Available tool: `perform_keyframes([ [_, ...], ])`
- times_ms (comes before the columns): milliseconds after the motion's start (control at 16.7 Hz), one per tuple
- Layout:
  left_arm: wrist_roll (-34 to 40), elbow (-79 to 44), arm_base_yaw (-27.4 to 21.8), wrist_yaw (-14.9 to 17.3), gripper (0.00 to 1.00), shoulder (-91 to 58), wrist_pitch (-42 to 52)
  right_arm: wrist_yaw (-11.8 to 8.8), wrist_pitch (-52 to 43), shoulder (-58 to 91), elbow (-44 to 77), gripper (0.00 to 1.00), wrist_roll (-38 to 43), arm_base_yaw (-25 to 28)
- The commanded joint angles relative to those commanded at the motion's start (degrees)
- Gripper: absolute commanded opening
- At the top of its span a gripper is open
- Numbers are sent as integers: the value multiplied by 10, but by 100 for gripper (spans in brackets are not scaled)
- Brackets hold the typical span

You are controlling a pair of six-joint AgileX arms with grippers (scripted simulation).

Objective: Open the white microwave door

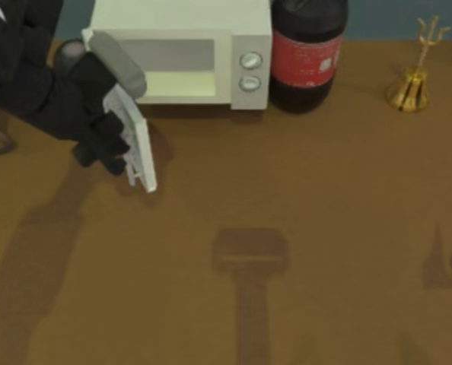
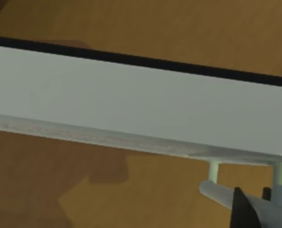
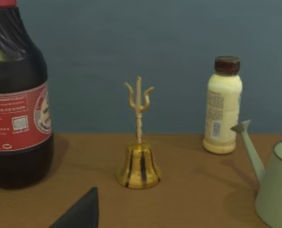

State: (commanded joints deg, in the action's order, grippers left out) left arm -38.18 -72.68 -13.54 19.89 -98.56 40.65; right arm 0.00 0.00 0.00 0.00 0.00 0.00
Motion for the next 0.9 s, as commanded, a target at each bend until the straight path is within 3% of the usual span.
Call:
perform_keyframes([
  [360,-1,2,-1,3,0,-1,2,0,0,0,0,100,0,0],
  [900,-96,-9,37,36,0,-5,40,0,0,0,0,100,0,0],
])
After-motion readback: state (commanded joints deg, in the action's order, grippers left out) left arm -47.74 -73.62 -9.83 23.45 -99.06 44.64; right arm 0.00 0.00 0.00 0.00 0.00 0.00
